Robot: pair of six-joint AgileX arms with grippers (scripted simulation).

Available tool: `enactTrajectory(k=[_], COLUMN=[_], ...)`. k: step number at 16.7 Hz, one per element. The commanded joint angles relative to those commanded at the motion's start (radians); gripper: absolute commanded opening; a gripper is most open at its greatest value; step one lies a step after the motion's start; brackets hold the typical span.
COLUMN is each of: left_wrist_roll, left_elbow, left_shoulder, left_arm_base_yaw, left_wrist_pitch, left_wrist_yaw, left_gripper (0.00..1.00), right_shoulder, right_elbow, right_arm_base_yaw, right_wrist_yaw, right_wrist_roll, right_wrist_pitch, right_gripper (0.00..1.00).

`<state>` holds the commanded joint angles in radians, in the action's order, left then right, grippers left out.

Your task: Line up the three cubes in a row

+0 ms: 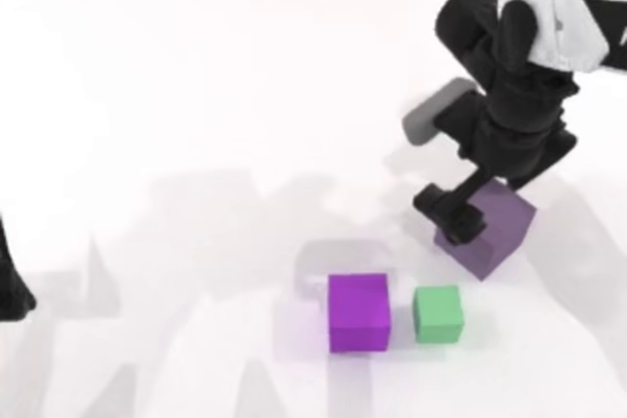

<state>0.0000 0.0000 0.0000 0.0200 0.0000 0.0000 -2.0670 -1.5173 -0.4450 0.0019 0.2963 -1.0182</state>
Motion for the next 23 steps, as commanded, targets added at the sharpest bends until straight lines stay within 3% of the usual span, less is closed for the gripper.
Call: enactTrajectory(k=[4,9,22,23], left_wrist_roll=[0.0,0.0,0.0,0.0], left_elbow=[0.0,0.0,0.0,0.0], left_shoulder=[0.0,0.0,0.0,0.0], left_arm_base_yaw=[0.0,0.0,0.0,0.0], left_wrist_pitch=[0.0,0.0,0.0,0.0], left_wrist_yaw=[0.0,0.0,0.0,0.0], left_gripper=[1.0,1.0,1.0,1.0], right_shoulder=[-0.05,-0.056,-0.056,-0.056], right_elbow=[0.095,0.106,0.106,0.106], right_arm_base_yaw=[-0.002,-0.002,-0.002,-0.002], right_wrist_yaw=[0.0,0.0,0.0,0.0], right_wrist_roll=[-0.002,-0.003,-0.003,-0.003], right_wrist_pitch=[0.145,0.159,0.159,0.159], right_gripper=[1.0,1.0,0.02,0.0])
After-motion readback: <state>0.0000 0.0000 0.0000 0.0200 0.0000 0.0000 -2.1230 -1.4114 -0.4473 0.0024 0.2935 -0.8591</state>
